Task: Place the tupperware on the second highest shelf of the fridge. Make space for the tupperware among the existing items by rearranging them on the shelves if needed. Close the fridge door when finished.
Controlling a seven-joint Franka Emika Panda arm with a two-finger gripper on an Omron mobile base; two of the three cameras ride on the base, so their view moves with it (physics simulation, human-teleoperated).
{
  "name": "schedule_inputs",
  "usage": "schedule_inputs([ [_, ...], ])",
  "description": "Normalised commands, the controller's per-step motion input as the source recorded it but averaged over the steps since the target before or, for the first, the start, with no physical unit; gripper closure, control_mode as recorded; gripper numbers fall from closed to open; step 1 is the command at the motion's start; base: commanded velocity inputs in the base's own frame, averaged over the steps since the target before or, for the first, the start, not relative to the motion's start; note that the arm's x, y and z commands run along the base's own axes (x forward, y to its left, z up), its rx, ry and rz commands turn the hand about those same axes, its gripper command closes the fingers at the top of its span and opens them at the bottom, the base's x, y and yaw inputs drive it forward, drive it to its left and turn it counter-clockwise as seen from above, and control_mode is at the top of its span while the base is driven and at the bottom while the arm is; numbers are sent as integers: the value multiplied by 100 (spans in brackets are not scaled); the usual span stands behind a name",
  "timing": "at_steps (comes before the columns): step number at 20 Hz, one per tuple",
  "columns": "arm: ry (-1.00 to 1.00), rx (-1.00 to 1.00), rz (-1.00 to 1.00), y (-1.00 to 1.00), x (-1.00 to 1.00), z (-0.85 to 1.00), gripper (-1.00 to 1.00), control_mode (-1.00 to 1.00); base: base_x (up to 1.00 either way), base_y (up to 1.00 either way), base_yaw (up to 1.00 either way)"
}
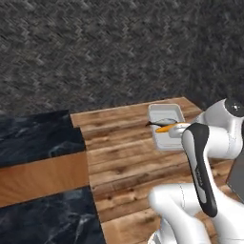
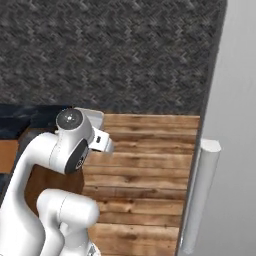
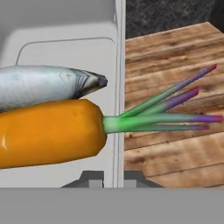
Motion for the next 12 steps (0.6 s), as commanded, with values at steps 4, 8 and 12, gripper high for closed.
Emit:
schedule_inputs([
  [4, 0, 0, 0, 0, 0, 0, 100, 100, 92, 0, -13],
  [8, 0, 0, 0, 0, 0, 0, 100, 100, 87, 0, -28],
  [12, 0, 0, 0, 0, 0, 0, 100, 100, 75, 0, -38],
])
